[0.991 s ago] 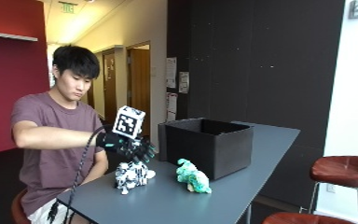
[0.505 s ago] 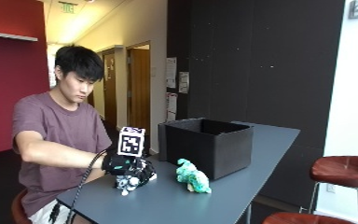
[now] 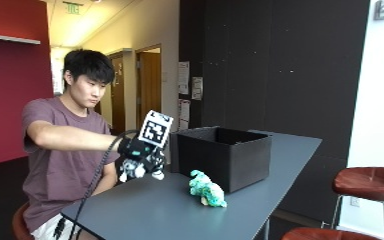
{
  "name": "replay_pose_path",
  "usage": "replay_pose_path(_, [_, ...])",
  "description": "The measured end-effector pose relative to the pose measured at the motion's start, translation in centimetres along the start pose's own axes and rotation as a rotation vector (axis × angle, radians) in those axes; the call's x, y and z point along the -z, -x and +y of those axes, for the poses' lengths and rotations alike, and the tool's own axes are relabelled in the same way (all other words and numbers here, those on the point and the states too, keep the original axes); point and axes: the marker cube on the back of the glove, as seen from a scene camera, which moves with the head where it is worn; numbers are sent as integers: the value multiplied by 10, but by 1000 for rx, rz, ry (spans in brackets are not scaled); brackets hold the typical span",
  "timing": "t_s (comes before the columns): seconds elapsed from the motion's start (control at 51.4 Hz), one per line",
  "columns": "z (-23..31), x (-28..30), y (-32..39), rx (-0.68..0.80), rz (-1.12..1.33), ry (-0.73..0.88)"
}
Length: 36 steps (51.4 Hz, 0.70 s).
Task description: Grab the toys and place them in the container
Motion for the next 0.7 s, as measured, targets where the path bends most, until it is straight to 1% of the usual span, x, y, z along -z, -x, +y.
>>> replay_pose_path(0.175, [31, 110, 41, 54, 32, -119])
replay_pose_path(0.272, [40, 157, 57, 96, 191, -194])
replay_pose_path(0.311, [41, 175, 66, 82, 220, -223])
replay_pose_path(0.408, [34, 219, 93, -24, 186, -285])
replay_pose_path(0.447, [32, 234, 106, 3, 171, -297])
replay_pose_path(0.505, [31, 252, 130, 112, 113, -312])
replay_pose_path(0.583, [16, 268, 154, 48, 109, -350])
replay_pose_path(0.641, [8, 277, 183, 141, 64, -366])
replay_pose_path(0.661, [4, 279, 194, 146, 49, -370])
replay_pose_path(0.7, [-9, 282, 213, 90, 41, -376])
